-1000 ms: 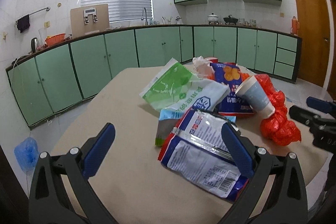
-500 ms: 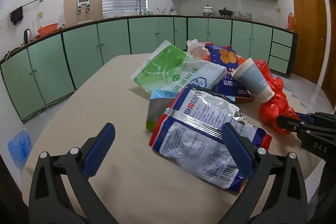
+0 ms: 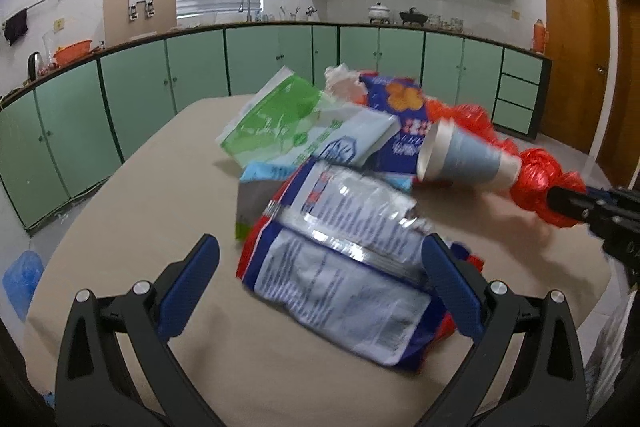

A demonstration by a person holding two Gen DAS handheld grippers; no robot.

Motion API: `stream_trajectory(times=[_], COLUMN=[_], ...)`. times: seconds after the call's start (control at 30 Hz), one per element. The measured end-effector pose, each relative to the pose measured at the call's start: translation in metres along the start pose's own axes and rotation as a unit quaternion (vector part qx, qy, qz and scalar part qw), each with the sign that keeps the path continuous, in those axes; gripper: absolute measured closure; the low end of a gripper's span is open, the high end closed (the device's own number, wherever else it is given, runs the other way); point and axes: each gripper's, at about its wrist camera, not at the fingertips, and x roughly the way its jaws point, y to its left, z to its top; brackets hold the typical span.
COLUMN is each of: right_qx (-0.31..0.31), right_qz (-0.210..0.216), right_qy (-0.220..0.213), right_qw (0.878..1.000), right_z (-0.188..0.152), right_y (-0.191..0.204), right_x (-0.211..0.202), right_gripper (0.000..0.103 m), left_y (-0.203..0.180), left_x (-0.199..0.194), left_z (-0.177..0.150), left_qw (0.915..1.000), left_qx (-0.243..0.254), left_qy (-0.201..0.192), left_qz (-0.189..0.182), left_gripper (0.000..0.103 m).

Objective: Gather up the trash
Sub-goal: 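Grasp the silver-blue snack bag with the left gripper and lift it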

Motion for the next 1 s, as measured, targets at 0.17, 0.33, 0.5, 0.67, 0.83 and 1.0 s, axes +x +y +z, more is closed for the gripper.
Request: stream_trajectory(times=[0.17, 0.33, 0.5, 0.67, 0.83, 1.0], right_qx=[-0.001, 0.002, 0.010, 0.014, 0.013, 0.011], right_qz=[-0.005, -0.011, -0.020, -0.023, -0.020, -0.014], right_qy=[-0.008, -0.014, -0.021, -0.023, -0.019, -0.013], right_qw=[1.000, 1.000, 1.000, 0.999, 1.000, 1.000], right_z=[0.004, 0.004, 0.005, 0.007, 0.006, 0.004], right_y=[-0.001, -0.006, -0.013, -0.017, -0.015, -0.012], right_x=[-0.004, -0.008, -0.012, -0.012, -0.009, -0.006], right_gripper=[0.084, 0.084, 0.084, 0.084, 0.084, 0.084], left_y=[-0.012, -0.034, -0.044, -0.042, -0.033, -0.017], left_x=[-0.003, 0.002, 0.010, 0.018, 0.014, 0.006], left_z=[0.011, 0.010, 0.008, 0.007, 0.009, 0.012], left_qw=[0.9999, 0.9998, 0.9996, 0.9989, 0.9985, 0.9982], left_qx=[-0.004, 0.013, 0.027, 0.020, 0.005, -0.016], left_qy=[-0.007, -0.003, 0.011, 0.031, 0.027, 0.022], left_qz=[-0.011, -0.014, 0.002, 0.030, 0.047, 0.054], left_gripper=[0.005, 0.005, 0.005, 0.005, 0.005, 0.015])
